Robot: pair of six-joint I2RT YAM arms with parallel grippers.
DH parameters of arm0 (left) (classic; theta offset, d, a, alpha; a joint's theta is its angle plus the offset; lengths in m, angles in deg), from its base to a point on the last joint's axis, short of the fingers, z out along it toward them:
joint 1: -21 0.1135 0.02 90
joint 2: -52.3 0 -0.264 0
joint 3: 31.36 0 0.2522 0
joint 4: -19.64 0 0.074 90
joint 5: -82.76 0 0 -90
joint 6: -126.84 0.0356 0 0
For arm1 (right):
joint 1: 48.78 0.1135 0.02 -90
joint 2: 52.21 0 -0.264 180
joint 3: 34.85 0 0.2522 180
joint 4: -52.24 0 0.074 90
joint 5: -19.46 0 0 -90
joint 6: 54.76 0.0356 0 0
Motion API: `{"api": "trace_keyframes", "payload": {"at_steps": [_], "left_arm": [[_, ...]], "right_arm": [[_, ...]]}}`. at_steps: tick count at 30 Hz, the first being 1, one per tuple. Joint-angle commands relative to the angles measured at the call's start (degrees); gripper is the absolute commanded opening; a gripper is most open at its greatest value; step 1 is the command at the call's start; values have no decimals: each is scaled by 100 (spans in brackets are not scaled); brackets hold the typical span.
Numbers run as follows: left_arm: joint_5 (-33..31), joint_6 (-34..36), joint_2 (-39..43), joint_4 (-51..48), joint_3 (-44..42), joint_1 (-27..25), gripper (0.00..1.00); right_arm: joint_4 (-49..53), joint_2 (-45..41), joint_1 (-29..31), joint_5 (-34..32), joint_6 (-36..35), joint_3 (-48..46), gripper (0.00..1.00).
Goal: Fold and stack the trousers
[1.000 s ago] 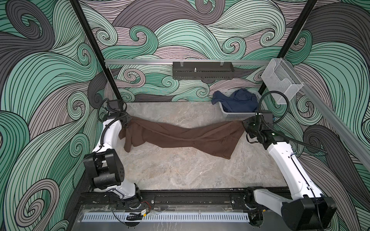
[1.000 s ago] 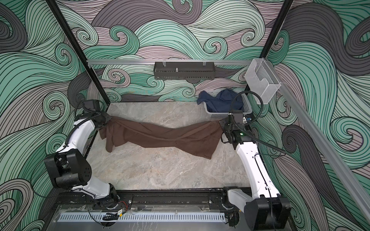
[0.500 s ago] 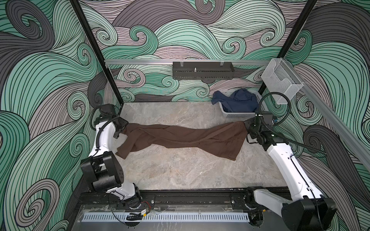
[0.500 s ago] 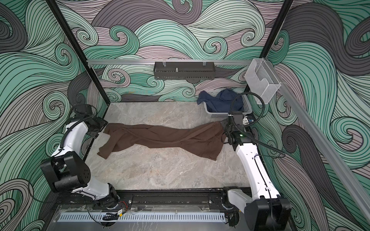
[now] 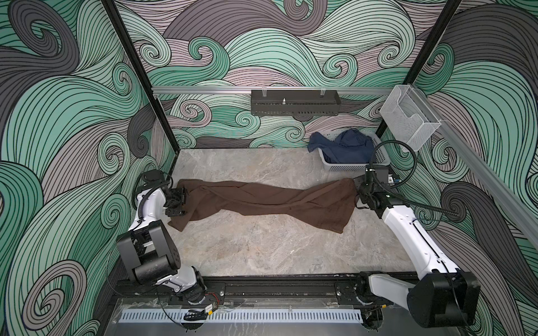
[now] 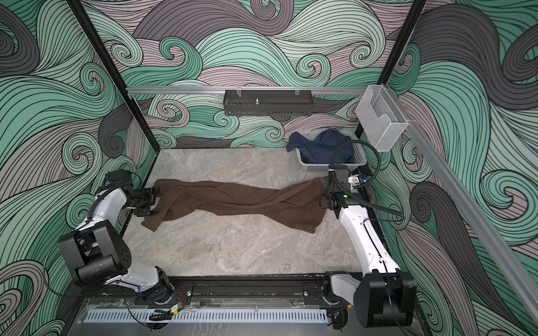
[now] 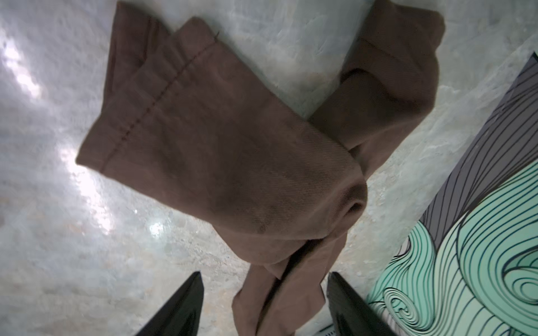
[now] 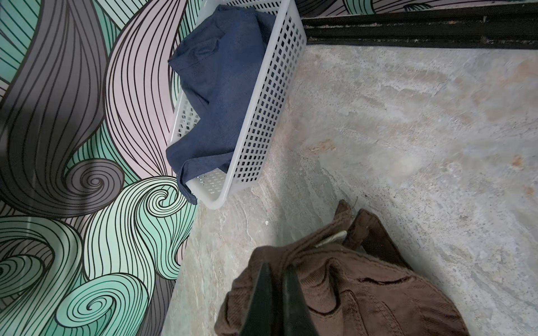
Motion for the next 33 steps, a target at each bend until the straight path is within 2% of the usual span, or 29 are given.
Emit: {"api": "trace_keyframes", "payload": {"at_steps": [1,4,10,23,33], "left_arm": [[65,-1128,-349,-1189,678,27,70],[-470,-1383,-590,-2109,1225,31,72],[-1171,-2240,-348,-2213,1167,213,74],[-1425,-2913,-1395,-2558,1470,495,77],[-2050,-2786,-2355,-3047,2432,566,79]], "right_arm": [[-380,87,-28,-70,153,20,0],[-457,153,-11,-49,153,13,0],[-526,400,62,-14,115,186,0],[-365,950,330,62,-326,795,0],[-268,1070,450,103,-512,947,0]]}}
